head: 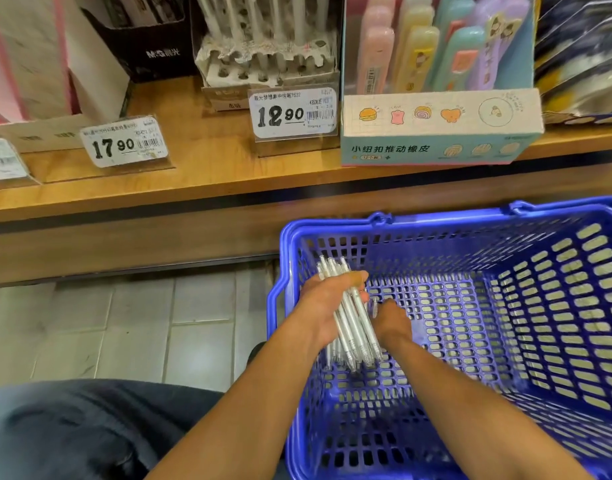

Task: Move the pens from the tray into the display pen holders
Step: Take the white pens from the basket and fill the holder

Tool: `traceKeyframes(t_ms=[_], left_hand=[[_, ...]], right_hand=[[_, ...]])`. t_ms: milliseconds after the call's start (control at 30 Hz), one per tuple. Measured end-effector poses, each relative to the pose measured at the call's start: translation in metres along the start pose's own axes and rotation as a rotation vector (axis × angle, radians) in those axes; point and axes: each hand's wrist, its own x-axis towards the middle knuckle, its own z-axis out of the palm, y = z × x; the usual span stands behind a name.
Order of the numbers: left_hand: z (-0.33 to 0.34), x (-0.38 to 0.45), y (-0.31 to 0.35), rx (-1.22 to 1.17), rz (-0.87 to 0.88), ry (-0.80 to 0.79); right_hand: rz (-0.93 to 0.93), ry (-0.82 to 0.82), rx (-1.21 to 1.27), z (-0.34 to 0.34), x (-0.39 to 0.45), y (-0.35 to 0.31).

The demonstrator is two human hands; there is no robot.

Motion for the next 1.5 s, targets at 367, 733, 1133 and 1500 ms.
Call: traceKeyframes(t_ms=[367,733,1133,1500], left_hand=[[0.003,-0.004,0.002,-0.005,-0.033,-0.029],[0.008,-0.031,0.014,0.037,0.008,-0.222],[0.004,-0.02,0.013,0.057,0.039,-0.067],[0.004,-0.006,0.005,0.071,0.05,-0.042]], right_hand=[[-0.047,-0.089,0.598,-0.078,-0.033,0.004],[-0.358,-0.311,1.056,-0.131,-0.127,-0.048],[-0.171,-0.327,1.024,-0.105,-0.047,-0.01],[0.036,0.049,0.063,-0.02,0.0,0.016]])
